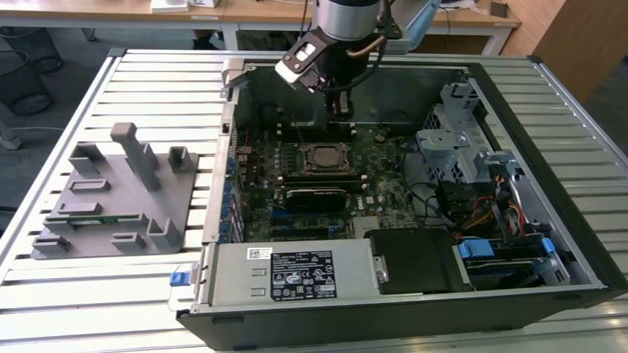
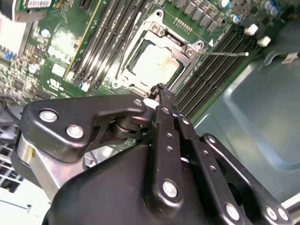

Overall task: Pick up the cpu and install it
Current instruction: 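Install the first cpu locking lever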

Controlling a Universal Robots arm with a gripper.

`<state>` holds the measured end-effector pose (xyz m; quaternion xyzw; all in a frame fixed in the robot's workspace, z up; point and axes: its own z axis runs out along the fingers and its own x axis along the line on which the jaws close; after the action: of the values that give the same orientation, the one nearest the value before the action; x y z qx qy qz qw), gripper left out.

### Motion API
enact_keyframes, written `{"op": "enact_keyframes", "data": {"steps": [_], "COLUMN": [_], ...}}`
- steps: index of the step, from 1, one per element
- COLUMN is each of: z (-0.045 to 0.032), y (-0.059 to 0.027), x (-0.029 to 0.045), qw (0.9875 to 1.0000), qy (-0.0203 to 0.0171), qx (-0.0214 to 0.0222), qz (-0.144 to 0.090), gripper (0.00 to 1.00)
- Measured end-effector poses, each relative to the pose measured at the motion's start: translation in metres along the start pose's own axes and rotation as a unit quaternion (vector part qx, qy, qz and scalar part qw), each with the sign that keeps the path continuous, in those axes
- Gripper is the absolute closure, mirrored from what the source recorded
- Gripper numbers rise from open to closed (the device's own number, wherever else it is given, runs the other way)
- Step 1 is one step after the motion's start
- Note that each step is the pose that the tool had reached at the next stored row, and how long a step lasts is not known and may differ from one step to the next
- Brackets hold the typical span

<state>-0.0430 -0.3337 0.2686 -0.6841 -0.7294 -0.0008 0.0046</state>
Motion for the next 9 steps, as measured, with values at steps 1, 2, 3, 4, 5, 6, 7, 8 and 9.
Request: {"op": "enact_keyframes", "data": {"steps": [1,2,3,4,5,6,7,8,9], "z": [0.0,0.0,0.0,0.0,0.0,0.0001,0.0001,0.0001,0.0], "y": [0.0,0.0,0.0,0.0,0.0,0.0,0.0,0.0,0.0], "x": [0.0,0.0,0.0,0.0,0.0,0.0,0.0,0.0,0.0], "qw": [1.0,0.9998,0.9996,0.9994,0.999,0.9985,0.9982,0.9979,0.9976], "qy": [-0.0001,-0.0003,-0.0005,-0.0008,-0.0011,-0.0014,-0.0019,-0.0024,-0.0027], "qx": [0.0001,0.0002,0.0003,0.0004,0.0005,0.0005,0.0006,0.0007,0.0008], "qz": [-0.009,-0.018,-0.027,-0.036,-0.045,-0.054,-0.061,-0.065,-0.069], "gripper": [0.89,0.89,0.89,0.89,0.89,0.89,0.89,0.89,0.89]}}
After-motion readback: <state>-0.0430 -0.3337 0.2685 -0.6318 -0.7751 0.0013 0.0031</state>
